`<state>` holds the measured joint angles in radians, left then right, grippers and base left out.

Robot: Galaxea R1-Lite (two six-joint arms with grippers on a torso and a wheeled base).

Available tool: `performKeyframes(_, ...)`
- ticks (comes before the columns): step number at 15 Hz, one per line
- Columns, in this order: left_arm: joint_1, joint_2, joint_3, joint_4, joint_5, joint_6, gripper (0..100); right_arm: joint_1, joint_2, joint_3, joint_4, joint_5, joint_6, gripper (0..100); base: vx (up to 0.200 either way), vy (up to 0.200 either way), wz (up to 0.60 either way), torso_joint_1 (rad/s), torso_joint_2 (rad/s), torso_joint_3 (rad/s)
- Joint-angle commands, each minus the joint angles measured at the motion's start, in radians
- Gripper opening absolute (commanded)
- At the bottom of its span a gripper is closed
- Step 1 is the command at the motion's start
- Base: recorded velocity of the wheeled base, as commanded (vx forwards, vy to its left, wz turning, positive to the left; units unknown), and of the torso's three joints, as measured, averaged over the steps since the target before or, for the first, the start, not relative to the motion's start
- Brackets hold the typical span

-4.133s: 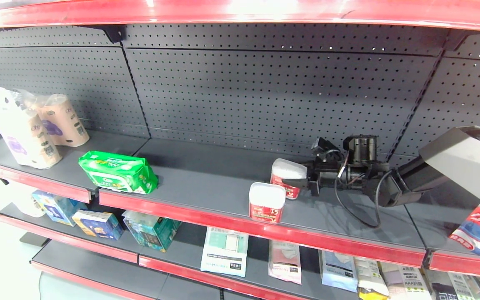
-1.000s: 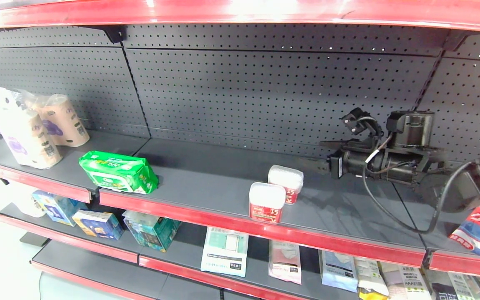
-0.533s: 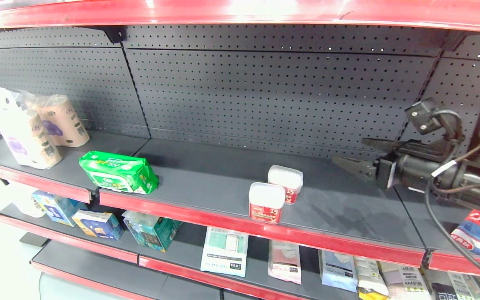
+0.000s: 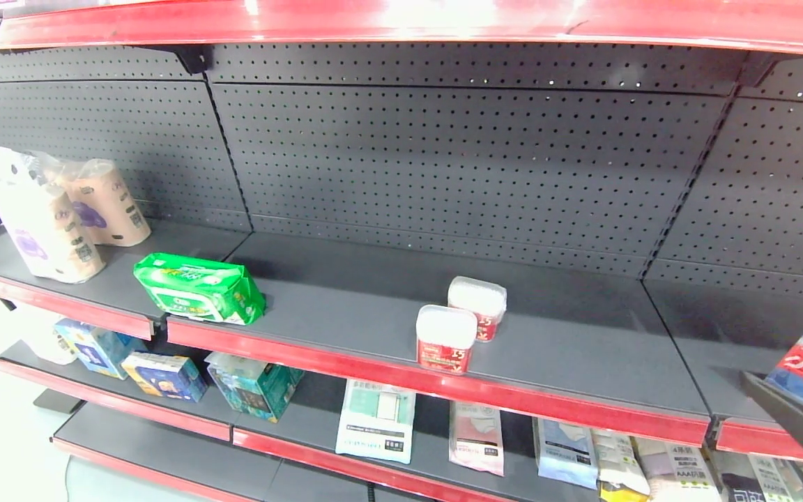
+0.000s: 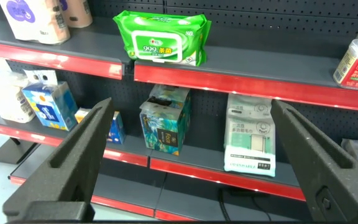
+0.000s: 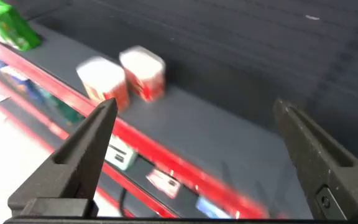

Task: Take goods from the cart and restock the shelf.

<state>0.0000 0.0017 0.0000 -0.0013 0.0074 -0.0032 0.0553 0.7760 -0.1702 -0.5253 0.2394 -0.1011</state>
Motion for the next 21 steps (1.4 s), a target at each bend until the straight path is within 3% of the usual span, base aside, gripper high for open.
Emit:
performKeyframes(1, 0.0, 0.0, 0.0, 0.0, 0.0, -0.001, 100, -0.094, -0.443, 0.101, 0.272, -0.015, -0.003, 100, 0.0, 0.0, 0.0, 0.0, 0.0, 0.0)
performKeyframes(2, 0.0, 0.0, 0.0, 0.0, 0.0, 0.0, 100, -0.094, -0.529, 0.1, 0.375, -0.034, -0.003, 100, 0.0, 0.0, 0.0, 0.0, 0.0, 0.0)
performKeyframes(3, 0.0, 0.0, 0.0, 0.0, 0.0, 0.0, 100, -0.094, -0.529, 0.1, 0.375, -0.034, -0.003, 100, 0.0, 0.0, 0.0, 0.0, 0.0, 0.0)
performKeyframes(4, 0.0, 0.0, 0.0, 0.0, 0.0, 0.0, 100, -0.084, -0.724, 0.149, 0.535, -0.061, -0.006, 100, 0.0, 0.0, 0.0, 0.0, 0.0, 0.0)
performKeyframes(9, 0.0, 0.0, 0.0, 0.0, 0.0, 0.0, 100, -0.077, -0.724, 0.17, 0.527, -0.275, 0.104, 100, 0.0, 0.0, 0.0, 0.0, 0.0, 0.0)
performKeyframes(21, 0.002, 0.0, 0.0, 0.0, -0.003, 0.006, 100, -0.051, -0.774, 0.17, 0.525, -0.256, 0.101, 100, 0.0, 0.0, 0.0, 0.0, 0.0, 0.0)
